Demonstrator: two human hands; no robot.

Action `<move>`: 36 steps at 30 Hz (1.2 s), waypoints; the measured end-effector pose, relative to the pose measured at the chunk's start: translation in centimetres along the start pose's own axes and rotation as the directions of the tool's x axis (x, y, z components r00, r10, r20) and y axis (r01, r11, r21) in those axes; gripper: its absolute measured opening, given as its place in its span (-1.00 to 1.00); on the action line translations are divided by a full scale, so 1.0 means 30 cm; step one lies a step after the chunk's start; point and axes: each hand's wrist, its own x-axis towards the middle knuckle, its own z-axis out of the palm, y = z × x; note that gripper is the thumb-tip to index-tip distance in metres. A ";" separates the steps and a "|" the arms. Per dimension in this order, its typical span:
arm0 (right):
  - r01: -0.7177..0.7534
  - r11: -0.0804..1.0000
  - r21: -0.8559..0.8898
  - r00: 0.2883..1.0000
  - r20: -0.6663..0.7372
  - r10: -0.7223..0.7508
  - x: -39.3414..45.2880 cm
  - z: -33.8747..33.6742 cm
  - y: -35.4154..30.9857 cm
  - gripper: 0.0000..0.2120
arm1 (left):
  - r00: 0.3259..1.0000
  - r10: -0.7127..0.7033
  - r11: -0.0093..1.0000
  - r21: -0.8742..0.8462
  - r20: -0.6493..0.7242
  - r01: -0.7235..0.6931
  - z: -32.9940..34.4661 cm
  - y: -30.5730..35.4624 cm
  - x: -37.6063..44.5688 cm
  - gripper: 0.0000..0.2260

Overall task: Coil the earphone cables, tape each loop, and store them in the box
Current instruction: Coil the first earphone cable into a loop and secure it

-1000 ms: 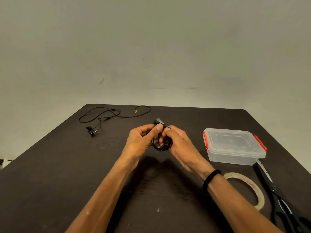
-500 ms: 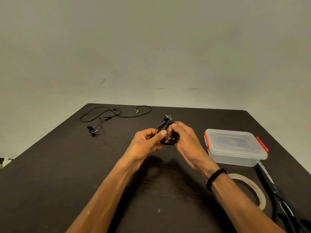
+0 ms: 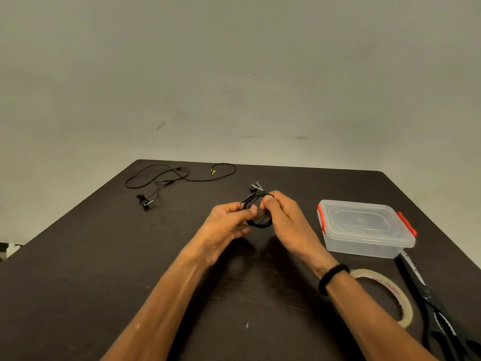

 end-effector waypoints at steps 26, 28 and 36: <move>0.031 0.998 -0.048 0.980 -0.197 -0.040 -0.029 0.071 0.042 -0.71 | 0.959 0.238 0.938 0.293 -0.153 -0.186 0.040 -0.003 -0.015 -0.58; 0.074 0.995 -0.069 0.965 -0.246 -0.089 -0.032 0.070 0.034 -0.78 | 0.954 0.263 0.924 0.323 -0.142 -0.206 0.036 -0.006 -0.013 -0.60; -0.040 0.959 0.282 0.952 -0.280 0.122 -0.024 0.059 0.010 -0.89 | 0.929 0.363 0.852 0.427 -0.064 -0.304 0.023 -0.005 -0.005 -0.64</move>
